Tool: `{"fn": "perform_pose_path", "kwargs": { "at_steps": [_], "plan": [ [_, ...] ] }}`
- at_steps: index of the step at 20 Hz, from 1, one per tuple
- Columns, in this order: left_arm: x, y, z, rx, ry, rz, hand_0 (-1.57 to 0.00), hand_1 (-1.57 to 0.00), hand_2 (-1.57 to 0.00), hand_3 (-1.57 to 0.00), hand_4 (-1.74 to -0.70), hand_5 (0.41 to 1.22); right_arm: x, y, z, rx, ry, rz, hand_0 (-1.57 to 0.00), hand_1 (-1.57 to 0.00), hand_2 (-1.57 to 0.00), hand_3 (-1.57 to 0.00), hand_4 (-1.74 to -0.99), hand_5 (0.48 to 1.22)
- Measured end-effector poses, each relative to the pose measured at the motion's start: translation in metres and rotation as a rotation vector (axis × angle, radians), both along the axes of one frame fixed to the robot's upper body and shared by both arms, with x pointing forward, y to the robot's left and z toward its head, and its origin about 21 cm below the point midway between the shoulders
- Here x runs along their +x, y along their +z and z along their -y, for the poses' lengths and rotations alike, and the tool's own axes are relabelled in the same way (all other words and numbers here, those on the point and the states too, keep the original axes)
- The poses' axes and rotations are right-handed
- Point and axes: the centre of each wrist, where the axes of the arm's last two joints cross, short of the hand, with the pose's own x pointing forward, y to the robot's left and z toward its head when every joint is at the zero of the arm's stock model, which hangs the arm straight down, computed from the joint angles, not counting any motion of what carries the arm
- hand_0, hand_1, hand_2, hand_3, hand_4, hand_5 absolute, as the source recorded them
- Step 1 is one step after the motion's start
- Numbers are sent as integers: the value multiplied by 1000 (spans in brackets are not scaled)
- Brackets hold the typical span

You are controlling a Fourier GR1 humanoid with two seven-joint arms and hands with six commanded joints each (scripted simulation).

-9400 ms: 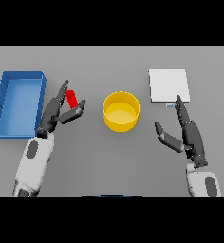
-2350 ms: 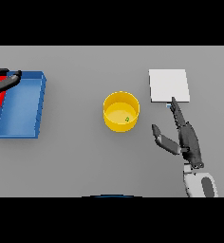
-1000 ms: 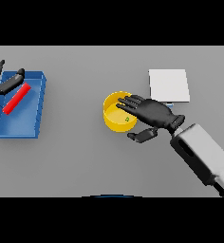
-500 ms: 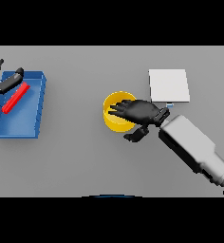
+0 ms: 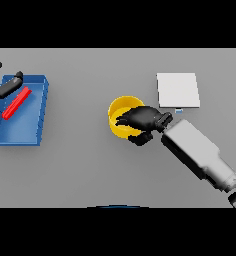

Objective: Pick up the red beaker and tilt it to pour out 1 green nut into yellow bowl. Pick up the yellow bowl and place it on the metallic measuring scale.

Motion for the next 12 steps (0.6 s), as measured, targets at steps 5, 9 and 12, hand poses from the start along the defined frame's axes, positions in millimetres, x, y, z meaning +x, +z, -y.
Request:
{"fn": "perform_pose_path", "kwargs": {
  "at_steps": [5,9,12],
  "plan": [
    [0,1,-2,-7,-13,11,1,1,1,1,-785,709,2,6,3,10,31,-14,-1205,-1189,-1129,-969,-1611,1135],
    [1,2,-2,-3,-21,3,1,1,1,1,-782,710,2,11,5,-1,14,-34,-1421,-1415,-1323,-1130,-1688,1186],
    [-1,1,0,-6,-20,5,1,1,1,1,-786,704,-1,13,4,11,14,-32,-1494,-1491,-1362,-1198,-1714,1203]
  ]
}}
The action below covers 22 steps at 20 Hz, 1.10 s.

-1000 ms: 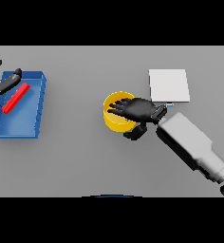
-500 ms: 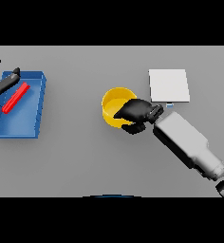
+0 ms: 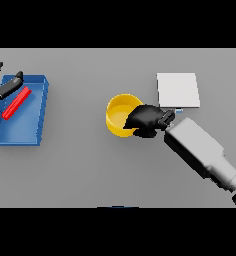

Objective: Pick up the red beaker and tilt it to pour out 1 green nut into yellow bowl. Pick up the yellow bowl and place it on the metallic measuring scale.

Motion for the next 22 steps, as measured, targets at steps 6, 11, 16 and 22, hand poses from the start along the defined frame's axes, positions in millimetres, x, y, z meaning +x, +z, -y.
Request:
{"fn": "perform_pose_path", "kwargs": {
  "at_steps": [6,11,16,22],
  "plan": [
    [-1,3,0,13,-4,9,1,1,1,1,-770,705,4,36,10,7,-25,23,-1551,-1550,-1481,-1157,-1734,1216],
    [2,5,-3,-9,-1,0,1,1,1,1,-793,702,1,57,16,-15,-85,88,-1564,-1564,-1471,-1191,-1739,1219],
    [4,10,0,-21,-7,15,1,1,1,1,-812,710,-4,71,22,-7,-141,118,-1538,-1569,-1488,-1190,-1740,1220],
    [-3,9,0,-50,8,0,1,1,1,1,-840,737,20,81,54,21,-260,224,-1562,-1570,-1538,-1151,-1741,1221]
  ]
}}
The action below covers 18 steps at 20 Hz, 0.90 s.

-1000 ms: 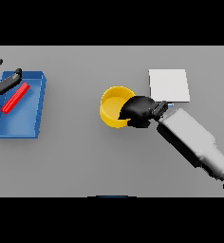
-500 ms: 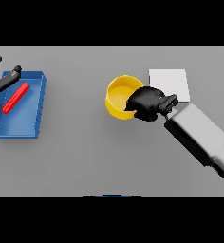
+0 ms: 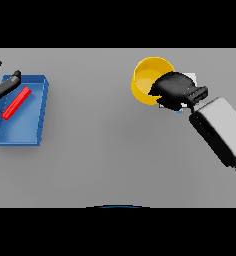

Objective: Pick up the red beaker and tilt it to pour out 1 green nut into yellow bowl. Pick up the yellow bowl and place it on the metallic measuring scale.

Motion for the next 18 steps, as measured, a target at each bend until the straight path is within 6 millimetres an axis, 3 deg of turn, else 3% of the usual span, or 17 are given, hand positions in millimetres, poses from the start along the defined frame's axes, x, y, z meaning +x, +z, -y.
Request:
{"fn": "perform_pose_path", "kwargs": {
  "at_steps": [1,6,12,18],
  "plan": [
    [1,7,-1,4,9,-2,1,1,1,1,-844,739,5,1,8,2,-13,9,-1564,-1571,-1542,-1153,-1741,1221],
    [-3,4,3,4,19,-22,1,1,1,1,-853,761,28,0,38,-1,-134,43,-1569,-1571,-1551,-1154,-1741,1221],
    [-3,1,10,7,45,-40,1,1,1,1,-864,789,43,-29,64,5,-231,13,-1570,-1571,-1450,-1240,-1741,1221],
    [1,4,8,22,41,-39,1,1,1,1,-854,807,48,-41,73,29,-261,-20,-1571,-1571,-1382,-1384,-1741,1221]
  ]
}}
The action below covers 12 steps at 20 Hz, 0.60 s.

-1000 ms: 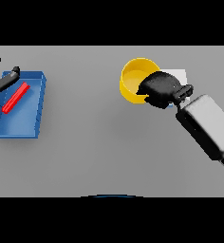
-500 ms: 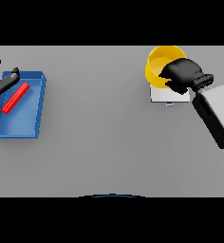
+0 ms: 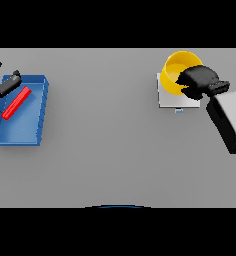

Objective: Pick up the red beaker and tilt it to pour out 1 green nut into yellow bowl. Pick up the yellow bowl and place it on the metallic measuring scale.

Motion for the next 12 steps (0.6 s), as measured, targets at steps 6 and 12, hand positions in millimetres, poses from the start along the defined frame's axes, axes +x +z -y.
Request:
{"fn": "perform_pose_path", "kwargs": {
  "at_steps": [6,12],
  "plan": [
    [-1,-1,-4,1,-3,-5,1,1,1,1,-842,780,-3,-11,4,-5,-16,-33,-1571,-1571,-1404,-1376,-1741,1221],
    [-3,2,-2,-5,0,-12,1,1,1,1,-835,768,0,-8,1,23,-72,-59,-946,-811,-708,-576,-1535,965]
  ]
}}
